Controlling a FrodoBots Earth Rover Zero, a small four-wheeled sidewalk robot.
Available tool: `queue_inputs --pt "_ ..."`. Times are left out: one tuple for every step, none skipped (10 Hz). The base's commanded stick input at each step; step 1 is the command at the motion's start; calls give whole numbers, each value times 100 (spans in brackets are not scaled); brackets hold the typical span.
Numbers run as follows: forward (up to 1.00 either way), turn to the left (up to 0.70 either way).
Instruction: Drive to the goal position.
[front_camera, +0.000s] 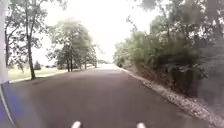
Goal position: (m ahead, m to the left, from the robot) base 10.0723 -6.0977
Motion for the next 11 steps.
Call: queue_inputs --pt "60 0" --pt "60 0" --pt "60 0" --pt "60 0" --pt "60 0" --pt "60 0" --pt "60 0" --pt "60 0" --pt "60 0" --pt "60 0" --pt "60 0"
